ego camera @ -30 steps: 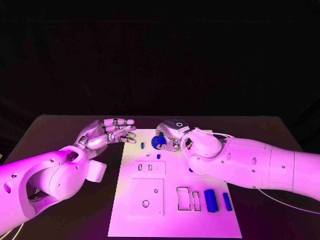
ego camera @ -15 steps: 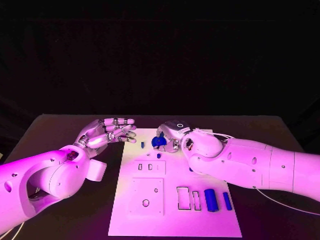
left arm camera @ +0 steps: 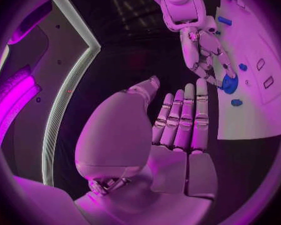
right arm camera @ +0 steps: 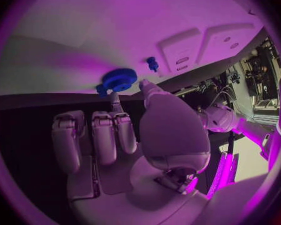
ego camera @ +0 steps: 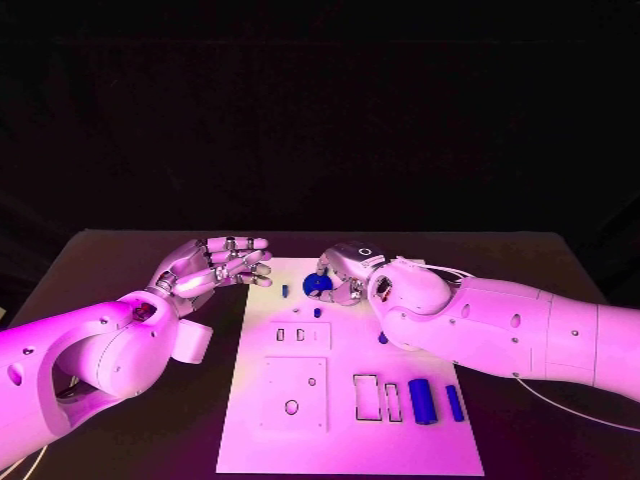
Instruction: Assemble the parts on the task board
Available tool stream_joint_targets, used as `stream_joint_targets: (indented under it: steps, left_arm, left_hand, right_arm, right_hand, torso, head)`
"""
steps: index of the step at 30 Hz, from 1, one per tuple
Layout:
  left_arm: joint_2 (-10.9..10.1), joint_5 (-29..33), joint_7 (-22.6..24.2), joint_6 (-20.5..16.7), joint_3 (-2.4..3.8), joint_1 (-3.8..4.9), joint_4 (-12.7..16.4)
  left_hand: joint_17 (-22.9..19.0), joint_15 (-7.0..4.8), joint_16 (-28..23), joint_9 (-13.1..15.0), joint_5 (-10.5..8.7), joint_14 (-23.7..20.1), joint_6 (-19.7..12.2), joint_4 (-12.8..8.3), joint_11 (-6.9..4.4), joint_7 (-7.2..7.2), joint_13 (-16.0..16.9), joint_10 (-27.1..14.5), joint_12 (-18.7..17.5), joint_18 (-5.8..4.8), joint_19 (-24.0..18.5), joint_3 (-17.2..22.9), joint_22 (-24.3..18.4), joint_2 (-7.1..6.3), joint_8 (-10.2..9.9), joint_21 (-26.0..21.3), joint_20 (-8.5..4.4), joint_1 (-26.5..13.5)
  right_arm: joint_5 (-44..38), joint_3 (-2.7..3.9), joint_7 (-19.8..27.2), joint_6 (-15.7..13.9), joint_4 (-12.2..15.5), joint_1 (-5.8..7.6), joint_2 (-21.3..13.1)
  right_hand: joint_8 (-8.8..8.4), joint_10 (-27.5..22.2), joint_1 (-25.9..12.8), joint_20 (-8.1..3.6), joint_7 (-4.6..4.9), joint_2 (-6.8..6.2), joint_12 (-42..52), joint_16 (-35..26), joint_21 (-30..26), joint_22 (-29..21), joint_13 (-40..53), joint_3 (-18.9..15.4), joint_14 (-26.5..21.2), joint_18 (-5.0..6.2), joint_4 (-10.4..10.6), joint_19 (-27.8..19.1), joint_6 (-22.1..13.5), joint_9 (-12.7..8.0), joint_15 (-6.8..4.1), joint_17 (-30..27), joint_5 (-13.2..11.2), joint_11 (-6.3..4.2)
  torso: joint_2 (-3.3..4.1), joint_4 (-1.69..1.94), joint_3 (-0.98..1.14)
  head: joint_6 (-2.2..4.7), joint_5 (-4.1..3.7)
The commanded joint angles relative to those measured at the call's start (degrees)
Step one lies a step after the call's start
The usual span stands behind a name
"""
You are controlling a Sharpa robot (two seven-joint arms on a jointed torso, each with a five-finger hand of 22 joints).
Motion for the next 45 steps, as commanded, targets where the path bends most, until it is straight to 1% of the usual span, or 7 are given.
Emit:
stream_joint_targets:
  steps: [1,6,10,16,25,33,45]
  left_arm:
    - [0.0,-0.2,0.3,0.8,0.04,0.05,0.0]
    - [-0.1,-0.2,0.3,0.8,0.04,0.05,-0.2]
    - [-0.2,-0.5,0.3,0.7,0.04,0.04,-0.2]
    - [-0.2,-0.7,0.3,0.7,0.03,0.04,-0.3]
    - [-0.1,-0.8,0.2,0.8,0.03,0.04,-0.2]
    - [0.0,-0.8,0.2,0.9,0.03,0.04,-0.4]
    - [-0.1,-0.8,0.2,1.0,0.02,0.02,-0.7]
  left_hand:
    - [0.1,0.09,0.2,0.1,-0.27,-0.3,-0.3,-0.1,-0.15,2.17,-0.1,-0.3,-0.2,-0.07,-0.5,0.2,0.1,0.31,-0.4,0.3,0.04,-0.5]
    - [0.1,0.09,0.2,0.1,-0.27,-0.3,-0.3,-0.1,-0.15,2.17,-0.1,-0.3,-0.2,-0.07,-0.5,0.2,0.1,0.31,-0.4,0.3,0.04,-0.5]
    - [0.1,0.09,0.2,0.1,-0.27,-0.3,-0.3,-0.1,-0.15,2.17,-0.1,-0.3,-0.2,-0.07,-0.5,0.2,0.1,0.31,-0.4,0.3,0.04,-0.5]
    - [0.1,0.11,0.2,0.1,-0.27,-0.4,-0.3,-0.1,-0.13,2.19,-0.1,-0.4,-0.2,-0.07,-0.6,0.2,0.1,0.33,-0.4,0.4,0.06,-0.5]
    - [0.1,0.13,0.2,0.1,-0.27,-0.4,-0.3,-0.1,-0.11,2.21,-0.1,-0.4,-0.2,-0.07,-0.7,0.2,0.1,0.32,-0.4,0.4,0.08,-0.5]
    - [0.1,0.13,0.2,0.1,-0.27,-0.4,-0.3,-0.1,-0.11,2.21,-0.1,-0.4,-0.2,-0.07,-0.7,0.2,0.1,0.32,-0.4,0.4,0.08,-0.5]
    - [0.1,0.13,0.2,0.1,-0.27,-0.4,-0.3,-0.1,-0.11,2.21,-0.1,-0.4,-0.2,-0.07,-0.7,0.2,0.1,0.32,-0.4,0.4,0.08,-0.5]
  right_arm:
    - [0.7,-0.09,1.1,-5.5,0.9,-0.14,-1.1]
    - [9.0,0.15,8.1,-13.4,2.4,0.06,-3.9]
    - [15.6,0.45,12.3,-15.0,4.6,0.74,-7.2]
    - [21.6,0.64,14.4,-11.5,7.9,2.55,-13.4]
    - [29.1,0.65,21.8,1.2,8.4,3.77,-21.9]
    - [29.6,0.35,24.1,3.5,5.3,3.22,-23.9]
    - [27.5,0.20,24.8,4.1,0.9,0.62,-23.2]
  right_hand:
    - [-0.36,5.3,-0.1,0.15,-0.06,-0.03,0.1,0.2,0.3,15.1,14.3,0.8,5.5,-0.82,-0.2,6.0,0.4,0.1,0.28,12.0,0.6,0.12]
    - [-1.05,3.9,3.6,0.06,0.02,-1.16,-1.5,-0.8,0.3,15.1,12.8,2.8,4.9,-0.82,-0.6,6.0,0.2,0.0,0.21,9.5,1.4,0.14]
    - [-1.28,3.8,4.4,0.09,0.07,-1.83,-1.6,-0.7,0.3,15.1,12.7,2.9,4.9,-0.82,-0.7,6.0,0.1,0.0,0.25,9.7,0.9,0.17]
    - [-1.43,3.9,5.4,0.11,0.09,-2.21,-1.6,-0.6,0.3,15.1,12.7,3.0,5.0,-0.82,-0.7,6.0,0.2,0.0,0.28,10.1,0.1,0.19]
    - [-1.55,4.3,12.1,-0.03,0.06,-3.80,-1.2,-0.2,0.3,15.1,13.2,4.7,5.3,-0.82,-3.5,6.0,1.1,0.3,0.13,11.2,-1.0,0.14]
    - [-1.60,4.6,13.7,-0.04,0.06,-4.63,-0.8,0.1,0.3,15.1,13.5,4.9,5.5,-0.82,-4.4,6.0,1.3,0.3,0.14,12.0,-0.9,0.14]
    - [-1.79,4.4,14.4,-0.01,0.10,-5.16,-1.1,0.1,0.3,15.1,13.3,4.8,5.5,-0.82,-4.9,6.0,1.1,0.3,0.19,12.0,-1.1,0.17]
  torso:
    - [-0.01,-0.01,0.04]
    - [-0.09,-0.35,0.03]
    - [-0.15,-0.39,0.11]
    - [-0.19,-0.53,0.03]
    - [-0.31,-0.96,0.24]
    - [-0.42,-1.16,0.40]
    - [-0.31,-1.07,0.24]
  head:
    - [0.08,0.14]
    - [0.20,0.25]
    - [0.37,-0.07]
    - [0.61,-0.51]
    - [0.27,-1.57]
    - [-0.22,-1.37]
    - [-0.56,-1.28]
